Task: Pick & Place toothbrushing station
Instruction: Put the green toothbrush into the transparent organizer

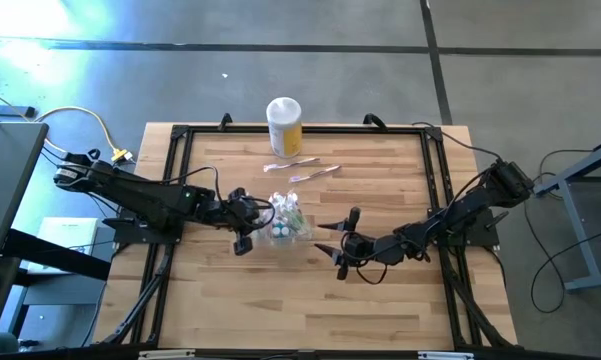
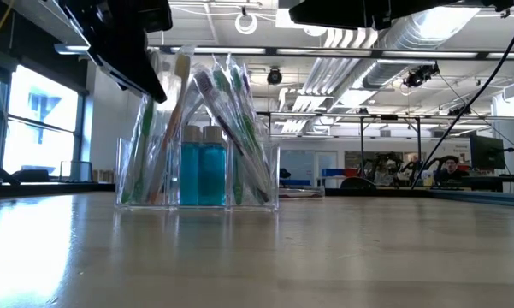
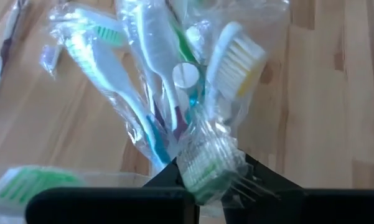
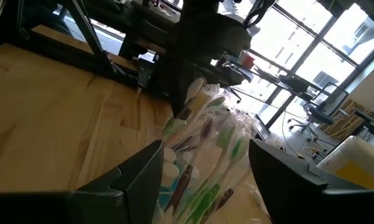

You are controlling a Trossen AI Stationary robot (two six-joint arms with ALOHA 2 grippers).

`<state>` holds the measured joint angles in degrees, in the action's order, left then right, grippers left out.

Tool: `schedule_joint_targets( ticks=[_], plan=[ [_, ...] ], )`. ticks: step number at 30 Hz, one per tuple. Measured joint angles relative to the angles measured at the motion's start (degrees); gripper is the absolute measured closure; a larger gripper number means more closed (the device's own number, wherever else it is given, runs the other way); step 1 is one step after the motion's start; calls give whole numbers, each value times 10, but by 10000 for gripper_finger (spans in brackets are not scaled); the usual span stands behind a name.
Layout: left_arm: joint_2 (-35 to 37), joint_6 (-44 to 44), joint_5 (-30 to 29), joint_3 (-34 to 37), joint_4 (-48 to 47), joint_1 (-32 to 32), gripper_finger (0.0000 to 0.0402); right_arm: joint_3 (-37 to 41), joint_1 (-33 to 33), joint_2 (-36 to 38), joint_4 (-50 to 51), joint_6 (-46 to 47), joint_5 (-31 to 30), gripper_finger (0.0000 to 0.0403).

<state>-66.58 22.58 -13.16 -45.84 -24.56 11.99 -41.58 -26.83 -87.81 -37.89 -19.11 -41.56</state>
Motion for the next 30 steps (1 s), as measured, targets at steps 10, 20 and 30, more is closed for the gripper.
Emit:
schedule_joint_targets(
  ticks=[10, 20, 30],
  plan=[
    [0, -32, 12, 0, 5, 0, 371, 0, 0, 0, 10, 0, 0, 174],
    [-1, -43, -3, 1, 0, 0, 348, 0, 0, 0, 11, 0, 0, 174],
    [11, -32, -32, 1, 9, 0, 251, 0, -1, 0, 14, 0, -24, 174]
  ],
)
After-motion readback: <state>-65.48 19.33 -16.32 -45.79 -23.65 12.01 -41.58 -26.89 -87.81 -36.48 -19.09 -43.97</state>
